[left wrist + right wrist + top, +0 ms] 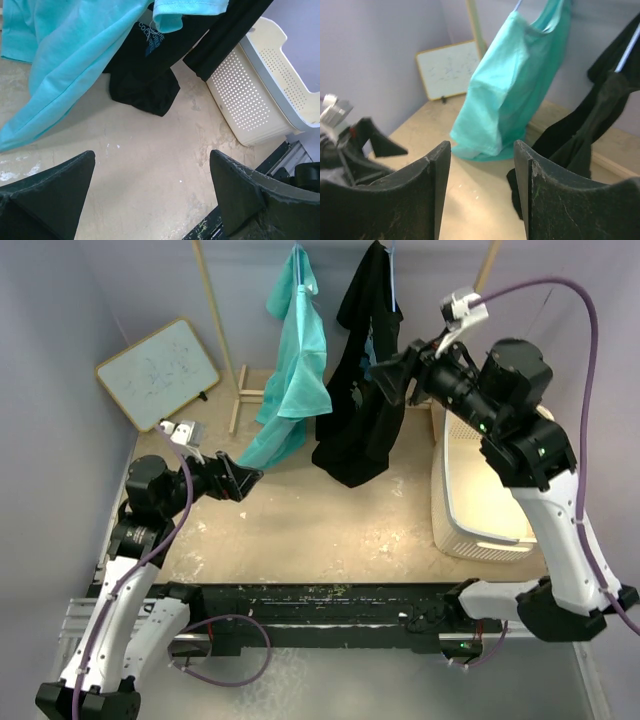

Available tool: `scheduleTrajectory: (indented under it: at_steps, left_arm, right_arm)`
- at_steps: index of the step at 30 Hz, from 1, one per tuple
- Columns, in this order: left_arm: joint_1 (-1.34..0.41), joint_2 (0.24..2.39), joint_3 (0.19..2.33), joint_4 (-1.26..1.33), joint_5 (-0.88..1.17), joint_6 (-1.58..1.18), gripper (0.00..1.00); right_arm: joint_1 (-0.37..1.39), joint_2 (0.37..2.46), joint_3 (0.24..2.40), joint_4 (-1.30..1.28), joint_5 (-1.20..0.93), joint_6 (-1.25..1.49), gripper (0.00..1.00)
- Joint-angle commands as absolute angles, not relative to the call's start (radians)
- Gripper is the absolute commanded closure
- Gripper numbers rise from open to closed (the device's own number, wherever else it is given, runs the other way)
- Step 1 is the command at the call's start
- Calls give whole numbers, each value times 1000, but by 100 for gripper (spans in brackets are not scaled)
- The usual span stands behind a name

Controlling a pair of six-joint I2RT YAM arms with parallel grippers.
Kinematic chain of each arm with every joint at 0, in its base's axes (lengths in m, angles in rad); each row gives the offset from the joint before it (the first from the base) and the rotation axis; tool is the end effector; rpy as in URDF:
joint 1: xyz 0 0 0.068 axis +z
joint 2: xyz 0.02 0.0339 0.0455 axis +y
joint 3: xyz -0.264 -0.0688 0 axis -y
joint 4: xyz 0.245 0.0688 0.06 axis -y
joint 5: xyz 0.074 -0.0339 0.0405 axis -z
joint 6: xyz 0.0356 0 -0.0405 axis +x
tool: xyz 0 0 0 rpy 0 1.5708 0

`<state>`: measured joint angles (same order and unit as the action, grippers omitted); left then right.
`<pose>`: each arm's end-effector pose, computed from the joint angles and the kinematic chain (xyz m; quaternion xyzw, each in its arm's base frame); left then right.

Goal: Remove the t-shirt from the hanger

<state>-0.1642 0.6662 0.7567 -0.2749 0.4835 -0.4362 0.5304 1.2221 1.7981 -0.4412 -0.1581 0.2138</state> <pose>0.1500 -0.0416 0.3392 0.0503 0.7607 -0.3594 0.5382 0.1790 0.1114 0.5600 -0.1621 0.6382 0.3214 0.6805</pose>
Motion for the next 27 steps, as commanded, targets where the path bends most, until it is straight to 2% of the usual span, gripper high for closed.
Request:
scheduleTrajectory:
  at_steps: [1, 6, 8, 12, 14, 17, 19, 27]
  left_arm:
    - [-158, 692, 813, -278, 518, -421, 1]
    - [-158, 637, 781, -230, 556, -390, 1]
    - [-158, 617, 762, -206, 567, -394, 0]
    - [-158, 612, 762, -209, 562, -390, 1]
    - [-158, 615, 762, -207, 561, -387, 2]
    - [-158, 615, 762, -206, 561, -386, 5]
    - [-158, 610, 762, -207, 561, -385, 7]
    - [-158, 603, 761, -206, 553, -386, 10]
  right_arm:
    - [534, 1335, 2004, -552, -6, 179, 43]
    - [534, 1350, 2024, -487, 38, 168, 32]
    - [534, 1359, 2037, -462, 113, 169, 31]
    - [508, 1489, 2222, -554, 244, 161, 33]
    - [452, 1583, 2358, -637, 206, 163, 34]
    - [342, 1702, 2515, -694, 103, 206, 46]
    - [323, 1740, 2539, -676, 102, 209, 50]
    - [319, 1823, 2522, -601, -11, 202, 49]
